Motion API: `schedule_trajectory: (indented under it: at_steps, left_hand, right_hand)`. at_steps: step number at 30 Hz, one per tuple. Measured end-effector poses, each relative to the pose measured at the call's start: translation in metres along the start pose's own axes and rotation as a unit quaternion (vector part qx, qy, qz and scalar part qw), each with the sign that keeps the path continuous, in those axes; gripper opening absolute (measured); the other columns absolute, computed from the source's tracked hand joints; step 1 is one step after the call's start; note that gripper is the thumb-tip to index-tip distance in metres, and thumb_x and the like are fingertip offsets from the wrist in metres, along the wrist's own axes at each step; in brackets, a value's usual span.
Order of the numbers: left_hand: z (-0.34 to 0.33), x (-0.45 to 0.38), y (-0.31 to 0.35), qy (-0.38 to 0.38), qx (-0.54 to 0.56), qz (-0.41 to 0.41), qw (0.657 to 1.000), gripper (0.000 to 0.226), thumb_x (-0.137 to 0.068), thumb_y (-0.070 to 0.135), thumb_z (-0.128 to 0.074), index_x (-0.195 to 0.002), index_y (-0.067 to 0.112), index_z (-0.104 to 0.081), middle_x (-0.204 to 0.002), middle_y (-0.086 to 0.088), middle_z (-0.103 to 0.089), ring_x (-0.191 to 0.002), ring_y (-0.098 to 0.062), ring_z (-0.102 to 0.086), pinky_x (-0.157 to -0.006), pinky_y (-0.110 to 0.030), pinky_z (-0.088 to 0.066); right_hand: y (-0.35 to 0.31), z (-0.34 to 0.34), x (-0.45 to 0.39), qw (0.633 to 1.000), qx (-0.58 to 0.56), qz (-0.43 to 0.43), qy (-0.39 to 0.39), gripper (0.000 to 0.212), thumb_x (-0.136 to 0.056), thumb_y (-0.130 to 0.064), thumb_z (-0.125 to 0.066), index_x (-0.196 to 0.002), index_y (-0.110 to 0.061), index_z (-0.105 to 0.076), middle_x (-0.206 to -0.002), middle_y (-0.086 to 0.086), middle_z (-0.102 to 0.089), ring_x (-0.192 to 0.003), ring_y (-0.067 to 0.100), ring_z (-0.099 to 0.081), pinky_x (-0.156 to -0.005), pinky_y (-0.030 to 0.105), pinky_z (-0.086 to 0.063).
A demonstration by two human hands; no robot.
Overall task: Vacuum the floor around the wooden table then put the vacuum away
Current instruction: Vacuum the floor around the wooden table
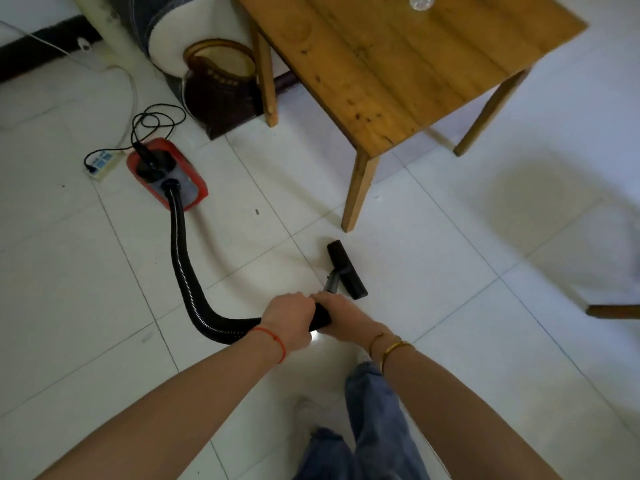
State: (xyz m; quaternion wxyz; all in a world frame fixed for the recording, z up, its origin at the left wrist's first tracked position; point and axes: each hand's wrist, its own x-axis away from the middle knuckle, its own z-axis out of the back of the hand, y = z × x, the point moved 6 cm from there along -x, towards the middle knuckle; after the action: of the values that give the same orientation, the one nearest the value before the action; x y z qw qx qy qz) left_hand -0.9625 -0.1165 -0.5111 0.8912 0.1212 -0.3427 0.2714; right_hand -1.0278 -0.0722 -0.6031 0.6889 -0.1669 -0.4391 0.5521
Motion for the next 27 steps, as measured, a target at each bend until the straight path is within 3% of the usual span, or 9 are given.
schedule_trajectory:
  at_steps: [4,9,13,18,23,27]
  left_hand:
    - [0.005,-0.011,0.042,0.003,-0.005,-0.019,1.000,0.029,-0.085,0.017,-0.055,-0.114,0.013,-0.059,-0.106,-0.005,-0.062,-0.093,-0.022,-0.063,-0.077,-0.029,-0.048]
    - [0.020,-0.038,0.089,0.013,0.014,-0.021,1.000,0.032,-0.085,0.018,-0.056,-0.116,0.012,-0.057,-0.106,-0.006,-0.062,-0.093,-0.022,-0.063,-0.076,-0.029,-0.048]
    - [0.038,-0.070,0.122,0.016,0.030,-0.017,0.999,0.033,-0.085,0.020,-0.056,-0.117,0.011,-0.057,-0.108,-0.007,-0.061,-0.094,-0.023,-0.063,-0.077,-0.030,-0.049]
    - [0.073,-0.123,0.158,0.004,0.046,0.002,0.999,0.030,-0.085,0.018,-0.056,-0.115,0.011,-0.057,-0.106,-0.006,-0.061,-0.093,-0.023,-0.063,-0.075,-0.029,-0.048]
    - [0.122,-0.189,0.191,0.009,0.070,0.020,0.997,0.026,-0.086,0.015,-0.055,-0.111,0.012,-0.058,-0.104,-0.006,-0.063,-0.092,-0.023,-0.064,-0.071,-0.028,-0.047]
    - [0.164,-0.246,0.216,0.030,0.082,0.030,0.996,0.027,-0.087,0.018,-0.057,-0.113,0.011,-0.058,-0.106,-0.006,-0.062,-0.094,-0.023,-0.063,-0.070,-0.028,-0.044]
  right_hand:
    - [0.029,0.018,0.029,1.000,-0.007,-0.010,0.009,0.016,-0.081,-0.013,-0.068,-0.094,-0.019,-0.061,-0.095,0.000,-0.066,-0.088,0.016,-0.061,-0.087,0.031,-0.049]
    - [0.069,0.059,0.047,1.000,0.027,-0.006,0.007,0.016,-0.081,-0.012,-0.068,-0.094,-0.019,-0.060,-0.094,-0.002,-0.065,-0.084,0.011,-0.057,-0.083,0.022,-0.043]
    - [0.109,0.094,0.047,0.999,0.036,0.001,-0.009,0.017,-0.081,-0.015,-0.069,-0.094,-0.020,-0.060,-0.095,-0.002,-0.064,-0.086,0.015,-0.059,-0.086,0.030,-0.048]
    - [0.153,0.155,0.039,0.998,0.058,0.015,-0.021,0.022,-0.082,-0.015,-0.068,-0.103,-0.015,-0.060,-0.101,0.004,-0.063,-0.091,0.019,-0.058,-0.087,0.030,-0.045]
    - [0.203,0.228,0.017,0.997,0.069,0.030,-0.029,0.022,-0.081,-0.012,-0.067,-0.102,-0.011,-0.061,-0.096,0.007,-0.063,-0.087,0.021,-0.056,-0.080,0.027,-0.040]
    - [0.246,0.288,-0.004,0.995,0.083,0.030,-0.036,0.024,-0.080,-0.012,-0.068,-0.103,-0.012,-0.061,-0.096,0.007,-0.063,-0.089,0.022,-0.057,-0.083,0.033,-0.045]
